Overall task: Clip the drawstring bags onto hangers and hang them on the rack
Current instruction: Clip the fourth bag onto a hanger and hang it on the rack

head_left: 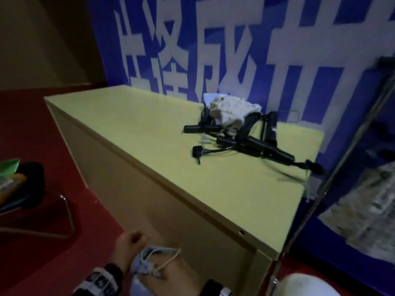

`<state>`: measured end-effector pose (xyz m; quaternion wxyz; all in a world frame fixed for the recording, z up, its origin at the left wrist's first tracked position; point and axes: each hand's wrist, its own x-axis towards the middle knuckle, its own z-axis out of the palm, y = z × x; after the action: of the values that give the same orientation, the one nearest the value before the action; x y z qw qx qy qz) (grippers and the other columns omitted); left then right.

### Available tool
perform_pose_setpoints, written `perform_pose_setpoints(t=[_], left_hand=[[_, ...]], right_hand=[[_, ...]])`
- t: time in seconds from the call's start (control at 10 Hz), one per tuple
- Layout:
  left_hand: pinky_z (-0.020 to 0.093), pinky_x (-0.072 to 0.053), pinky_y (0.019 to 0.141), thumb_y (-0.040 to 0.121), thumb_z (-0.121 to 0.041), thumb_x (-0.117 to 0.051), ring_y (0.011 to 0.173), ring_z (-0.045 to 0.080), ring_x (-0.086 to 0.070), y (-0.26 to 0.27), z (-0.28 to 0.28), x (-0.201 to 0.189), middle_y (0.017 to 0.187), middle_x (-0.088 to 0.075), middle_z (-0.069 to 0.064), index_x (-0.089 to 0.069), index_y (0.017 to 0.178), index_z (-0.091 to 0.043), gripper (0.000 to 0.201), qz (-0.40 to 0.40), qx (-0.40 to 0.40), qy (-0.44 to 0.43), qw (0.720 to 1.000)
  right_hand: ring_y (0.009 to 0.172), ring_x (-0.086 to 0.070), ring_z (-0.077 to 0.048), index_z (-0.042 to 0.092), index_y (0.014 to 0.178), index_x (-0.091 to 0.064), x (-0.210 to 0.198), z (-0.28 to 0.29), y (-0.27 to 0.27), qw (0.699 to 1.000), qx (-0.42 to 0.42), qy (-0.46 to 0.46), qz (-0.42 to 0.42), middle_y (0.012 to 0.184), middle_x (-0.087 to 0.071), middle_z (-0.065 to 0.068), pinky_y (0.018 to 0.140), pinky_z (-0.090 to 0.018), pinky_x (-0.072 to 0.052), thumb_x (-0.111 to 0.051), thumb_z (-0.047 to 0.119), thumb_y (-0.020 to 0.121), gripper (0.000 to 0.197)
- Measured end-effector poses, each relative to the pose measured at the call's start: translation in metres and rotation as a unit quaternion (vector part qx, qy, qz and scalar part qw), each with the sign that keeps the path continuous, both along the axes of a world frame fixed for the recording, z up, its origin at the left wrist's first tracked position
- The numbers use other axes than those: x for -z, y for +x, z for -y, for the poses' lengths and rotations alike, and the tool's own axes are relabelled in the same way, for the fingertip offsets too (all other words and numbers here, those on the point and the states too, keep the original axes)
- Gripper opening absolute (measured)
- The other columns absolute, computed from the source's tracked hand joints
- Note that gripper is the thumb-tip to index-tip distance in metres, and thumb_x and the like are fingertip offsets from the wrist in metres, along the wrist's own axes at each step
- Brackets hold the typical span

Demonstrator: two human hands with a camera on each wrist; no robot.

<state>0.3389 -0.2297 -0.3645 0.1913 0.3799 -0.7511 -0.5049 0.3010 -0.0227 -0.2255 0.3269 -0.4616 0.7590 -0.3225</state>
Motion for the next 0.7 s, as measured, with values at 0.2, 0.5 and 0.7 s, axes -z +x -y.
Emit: perform_pose_setpoints(t=[0.2, 0.5, 0.7], left_hand=[[0.021, -0.050, 0.062, 0.086, 0.013, -0.053, 0.064, 0.013, -0.062, -0.006, -0.043, -0.204, 0.067, -0.069, 0.004, -0.072, 0.063, -0.014, 0.040, -0.122, 0.179, -0.053, 0.975], [0.013, -0.052, 0.073, 0.070, -0.029, -0.069, 0.069, -0.003, -0.064, -0.078, -0.163, -0.381, 0.073, -0.071, -0.016, -0.076, 0.071, -0.035, 0.009, -0.291, 0.360, -0.071, 0.883], [0.050, -0.046, 0.081, 0.083, -0.034, -0.057, 0.078, 0.036, -0.052, -0.138, -0.216, -0.419, 0.087, -0.057, 0.024, -0.062, 0.088, -0.006, 0.029, -0.339, 0.296, -0.018, 0.893]], right_hand=[[0.089, -0.056, -0.007, -0.007, 0.108, -0.064, -0.101, -0.023, -0.014, 0.958, -0.016, -0.278, 0.067, 0.104, -0.064, -0.012, 0.087, -0.022, -0.043, -0.051, 0.005, 0.094, 0.023], [0.077, -0.060, -0.013, 0.007, 0.090, -0.066, -0.228, -0.102, -0.088, 0.910, 0.068, -0.404, 0.066, 0.081, -0.066, -0.004, 0.076, -0.028, -0.048, -0.054, 0.019, 0.097, 0.018], [0.053, -0.047, -0.020, 0.006, 0.081, -0.058, -0.290, -0.163, -0.135, 0.878, 0.163, -0.450, -0.007, 0.061, -0.050, -0.011, 0.049, -0.025, -0.045, -0.058, 0.037, 0.092, 0.033]])
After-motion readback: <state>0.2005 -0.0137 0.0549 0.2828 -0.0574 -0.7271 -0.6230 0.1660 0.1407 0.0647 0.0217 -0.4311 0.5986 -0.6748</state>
